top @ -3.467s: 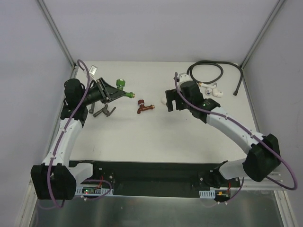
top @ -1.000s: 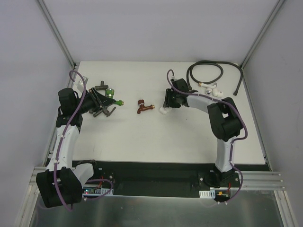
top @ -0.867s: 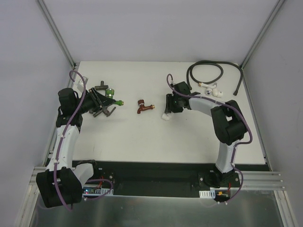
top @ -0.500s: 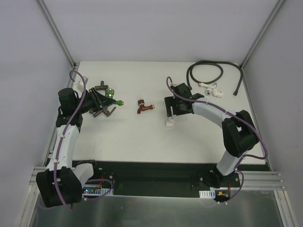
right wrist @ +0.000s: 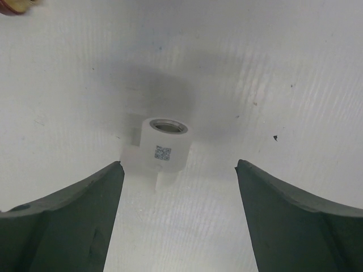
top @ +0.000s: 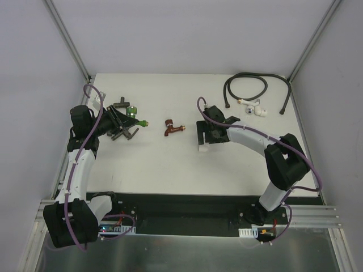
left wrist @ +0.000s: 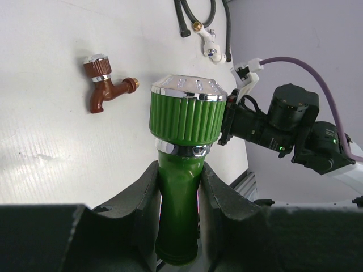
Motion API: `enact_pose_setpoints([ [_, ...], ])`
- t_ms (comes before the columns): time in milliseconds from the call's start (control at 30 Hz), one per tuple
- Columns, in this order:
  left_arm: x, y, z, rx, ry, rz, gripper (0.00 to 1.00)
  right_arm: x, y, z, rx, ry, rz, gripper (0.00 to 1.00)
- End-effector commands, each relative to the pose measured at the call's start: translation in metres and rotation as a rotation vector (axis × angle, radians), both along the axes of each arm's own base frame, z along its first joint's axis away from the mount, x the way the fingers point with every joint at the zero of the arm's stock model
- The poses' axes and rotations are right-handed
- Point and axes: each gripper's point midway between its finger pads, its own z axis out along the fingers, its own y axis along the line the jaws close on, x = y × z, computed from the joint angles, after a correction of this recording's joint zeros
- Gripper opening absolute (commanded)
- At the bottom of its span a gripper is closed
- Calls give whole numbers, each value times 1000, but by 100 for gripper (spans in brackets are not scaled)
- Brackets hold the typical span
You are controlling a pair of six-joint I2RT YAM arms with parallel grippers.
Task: Install the water faucets
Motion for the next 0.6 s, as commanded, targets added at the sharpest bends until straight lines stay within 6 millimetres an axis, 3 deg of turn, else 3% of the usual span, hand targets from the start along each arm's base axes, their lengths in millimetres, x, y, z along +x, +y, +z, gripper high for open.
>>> enact_pose_setpoints([
  [0,2,1,21,16,-86,-25,0,-12,-12,-6,-41,18,-20,83],
  [300,3,0,19,13,-78,-26,0,-31,-43,-9,-122,11,-7,82],
  [567,2,0,19,13,-78,-28,0,-32,-38,9,16,-41,39,78],
])
